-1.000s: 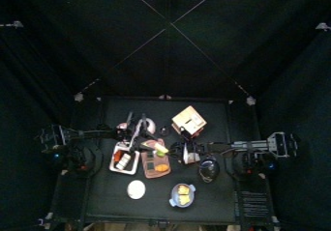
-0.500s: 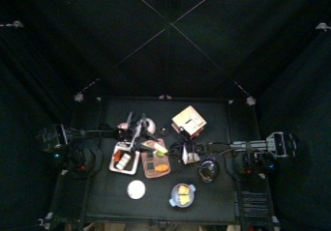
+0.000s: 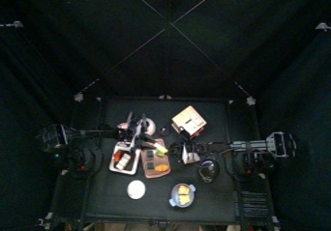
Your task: Hand over egg block
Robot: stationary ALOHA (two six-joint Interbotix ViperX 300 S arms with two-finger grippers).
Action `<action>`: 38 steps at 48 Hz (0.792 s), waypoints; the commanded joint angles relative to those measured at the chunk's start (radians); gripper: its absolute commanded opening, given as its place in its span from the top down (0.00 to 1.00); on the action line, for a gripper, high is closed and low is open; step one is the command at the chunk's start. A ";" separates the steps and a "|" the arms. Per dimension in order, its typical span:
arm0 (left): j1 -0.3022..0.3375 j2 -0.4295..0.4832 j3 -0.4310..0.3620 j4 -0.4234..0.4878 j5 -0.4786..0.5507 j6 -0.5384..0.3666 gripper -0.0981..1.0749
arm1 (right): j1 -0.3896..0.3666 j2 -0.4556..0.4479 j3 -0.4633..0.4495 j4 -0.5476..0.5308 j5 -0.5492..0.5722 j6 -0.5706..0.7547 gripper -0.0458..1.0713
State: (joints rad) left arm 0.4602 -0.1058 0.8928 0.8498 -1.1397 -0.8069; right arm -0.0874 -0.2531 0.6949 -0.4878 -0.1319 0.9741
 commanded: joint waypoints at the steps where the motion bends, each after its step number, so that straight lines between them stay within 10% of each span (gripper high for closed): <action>1: 0.003 -0.008 -0.017 -0.017 -0.008 0.002 0.46 | -0.002 -0.026 -0.018 -0.011 0.003 -0.002 0.39; 17: 0.003 -0.006 -0.015 -0.020 -0.008 0.002 0.46 | -0.002 -0.035 -0.029 -0.015 0.074 -0.002 0.03; 38: 0.000 -0.018 0.012 -0.193 0.005 -0.060 0.47 | 0.006 -0.106 -0.049 -0.043 0.249 -0.003 0.03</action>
State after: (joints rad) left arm 0.4602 -0.1058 0.9066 0.7240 -1.1321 -0.8376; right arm -0.0844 -0.3206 0.6811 -0.5200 0.0828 0.9710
